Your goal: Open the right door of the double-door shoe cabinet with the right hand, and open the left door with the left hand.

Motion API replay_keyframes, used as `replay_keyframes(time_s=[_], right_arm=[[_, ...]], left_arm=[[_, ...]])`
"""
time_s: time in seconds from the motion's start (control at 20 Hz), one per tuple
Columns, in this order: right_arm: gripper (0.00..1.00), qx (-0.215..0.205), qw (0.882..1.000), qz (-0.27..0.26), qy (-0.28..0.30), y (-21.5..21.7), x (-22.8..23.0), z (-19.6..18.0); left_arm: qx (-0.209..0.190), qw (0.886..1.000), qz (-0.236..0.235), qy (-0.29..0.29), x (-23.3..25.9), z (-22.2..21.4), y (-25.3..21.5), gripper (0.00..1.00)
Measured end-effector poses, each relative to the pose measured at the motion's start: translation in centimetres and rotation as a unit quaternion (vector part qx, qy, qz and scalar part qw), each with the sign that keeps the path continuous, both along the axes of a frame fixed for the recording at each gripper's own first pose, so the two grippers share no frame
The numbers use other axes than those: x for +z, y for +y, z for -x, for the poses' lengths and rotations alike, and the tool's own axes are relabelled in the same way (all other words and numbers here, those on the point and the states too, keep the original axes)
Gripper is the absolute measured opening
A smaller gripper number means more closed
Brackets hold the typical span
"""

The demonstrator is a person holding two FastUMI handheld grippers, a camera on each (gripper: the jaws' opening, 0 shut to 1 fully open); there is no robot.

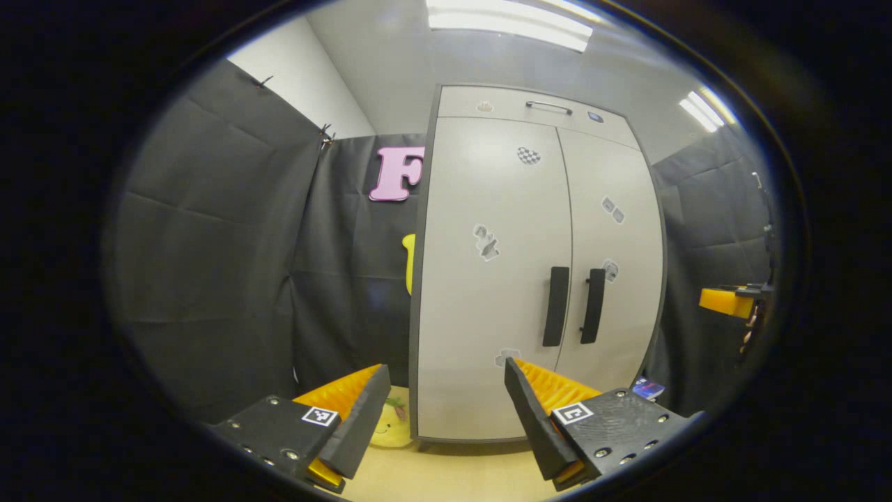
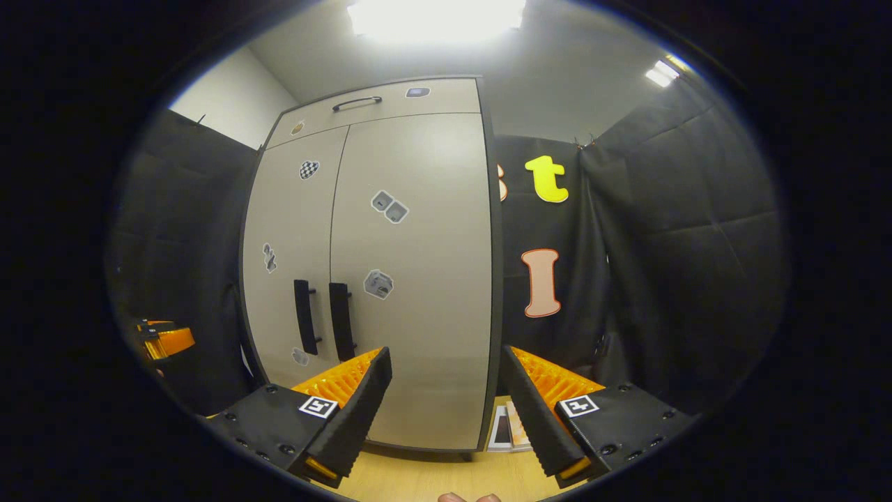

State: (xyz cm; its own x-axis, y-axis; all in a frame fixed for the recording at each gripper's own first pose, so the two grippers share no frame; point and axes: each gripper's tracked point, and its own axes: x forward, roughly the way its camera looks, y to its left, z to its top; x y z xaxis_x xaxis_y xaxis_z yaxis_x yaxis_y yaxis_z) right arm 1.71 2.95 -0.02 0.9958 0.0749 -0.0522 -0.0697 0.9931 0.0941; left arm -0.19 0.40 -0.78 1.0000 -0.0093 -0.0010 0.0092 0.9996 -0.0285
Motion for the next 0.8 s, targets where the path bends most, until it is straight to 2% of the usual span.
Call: replay_keyframes(time_s=[0.25,0.5,0.55,0.6,0.65,0.8], right_arm=[[0.99,0.041,0.999,-0.030,-0.008,4.2,2.3,-2.3],[0.96,0.072,0.997,-0.010,-0.018,8.6,4.4,-5.5],[0.99,0.077,0.997,-0.009,-0.025,9.4,4.9,-6.0],[0.96,0.079,0.996,-0.008,-0.032,10.2,5.4,-6.5],[0.99,0.080,0.996,-0.007,-0.036,10.9,5.7,-7.1],[0.99,0.082,0.996,-0.005,-0.030,12.8,5.1,-9.1]], left_arm=[[-0.005,1.000,0.004,0.014,-1.2,0.1,0.0,0.95],[-0.007,0.999,0.018,0.028,-2.8,0.6,0.4,0.95],[-0.004,0.999,0.017,0.031,-3.1,0.7,0.8,0.95],[0.000,0.999,0.015,0.035,-3.4,0.8,1.1,0.95],[0.002,0.999,0.014,0.038,-3.7,1.0,1.4,0.95],[0.011,0.999,0.009,0.045,-4.3,1.6,2.4,0.95]])
